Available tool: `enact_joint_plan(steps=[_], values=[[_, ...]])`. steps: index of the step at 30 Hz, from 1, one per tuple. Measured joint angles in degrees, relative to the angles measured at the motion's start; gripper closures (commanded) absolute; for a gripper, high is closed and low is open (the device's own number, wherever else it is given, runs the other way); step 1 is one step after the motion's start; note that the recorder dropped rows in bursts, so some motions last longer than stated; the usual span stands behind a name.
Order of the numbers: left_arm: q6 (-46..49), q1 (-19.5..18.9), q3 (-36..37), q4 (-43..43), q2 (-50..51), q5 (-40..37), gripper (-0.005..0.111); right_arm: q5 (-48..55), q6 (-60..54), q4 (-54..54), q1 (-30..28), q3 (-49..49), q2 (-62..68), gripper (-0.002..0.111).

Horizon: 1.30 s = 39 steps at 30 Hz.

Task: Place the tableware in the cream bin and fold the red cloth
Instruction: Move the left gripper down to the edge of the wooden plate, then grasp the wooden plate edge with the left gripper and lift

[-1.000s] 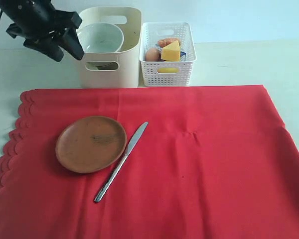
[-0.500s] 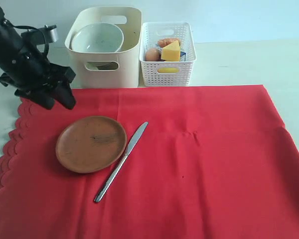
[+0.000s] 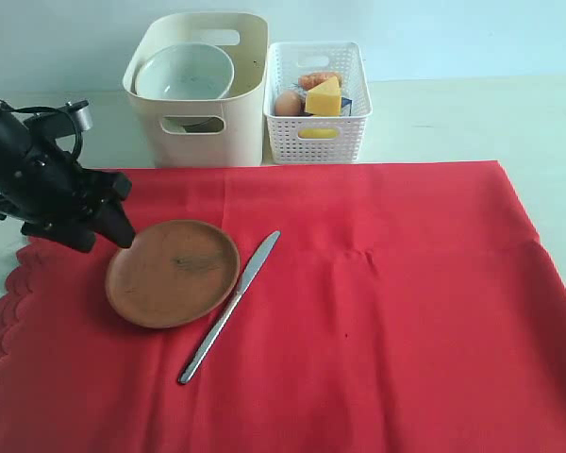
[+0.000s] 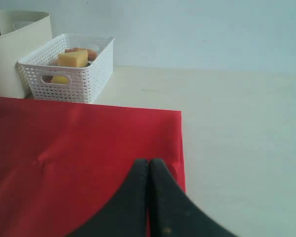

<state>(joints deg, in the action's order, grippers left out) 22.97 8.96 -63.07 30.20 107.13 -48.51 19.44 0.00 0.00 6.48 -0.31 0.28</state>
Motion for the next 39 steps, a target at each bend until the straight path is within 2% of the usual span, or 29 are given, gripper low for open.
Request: enact_joint_plan(steps=[14, 22, 27, 29, 32, 37, 39], values=[[4.5, -0.9, 2.4, 5.0, 3.4, 2.6, 0.050, 0.0, 0.0, 0.0, 0.0, 0.0, 0.0, 0.108], [10.3, -0.9, 2.5, 12.6, 6.6, 2.7, 0.050, 0.0, 0.0, 0.0, 0.0, 0.0, 0.0, 0.108], [12.0, -1.0, 2.5, 13.8, 7.1, 2.3, 0.051, 0.0, 0.0, 0.0, 0.0, 0.0, 0.0, 0.108], [12.3, -1.0, 2.5, 14.0, 7.3, 2.2, 0.056, 0.0, 0.0, 0.0, 0.0, 0.0, 0.0, 0.108], [12.5, -1.1, 2.4, 14.4, 7.9, 2.0, 0.072, 0.0, 0.0, 0.0, 0.0, 0.0, 0.0, 0.108], [12.5, -1.4, 2.1, 15.2, 9.1, 2.4, 0.107, 0.0, 0.0, 0.0, 0.0, 0.0, 0.0, 0.108], [12.5, -1.4, 2.1, 16.0, 9.2, 2.3, 0.107, 0.0, 0.0, 0.0, 0.0, 0.0, 0.0, 0.108]])
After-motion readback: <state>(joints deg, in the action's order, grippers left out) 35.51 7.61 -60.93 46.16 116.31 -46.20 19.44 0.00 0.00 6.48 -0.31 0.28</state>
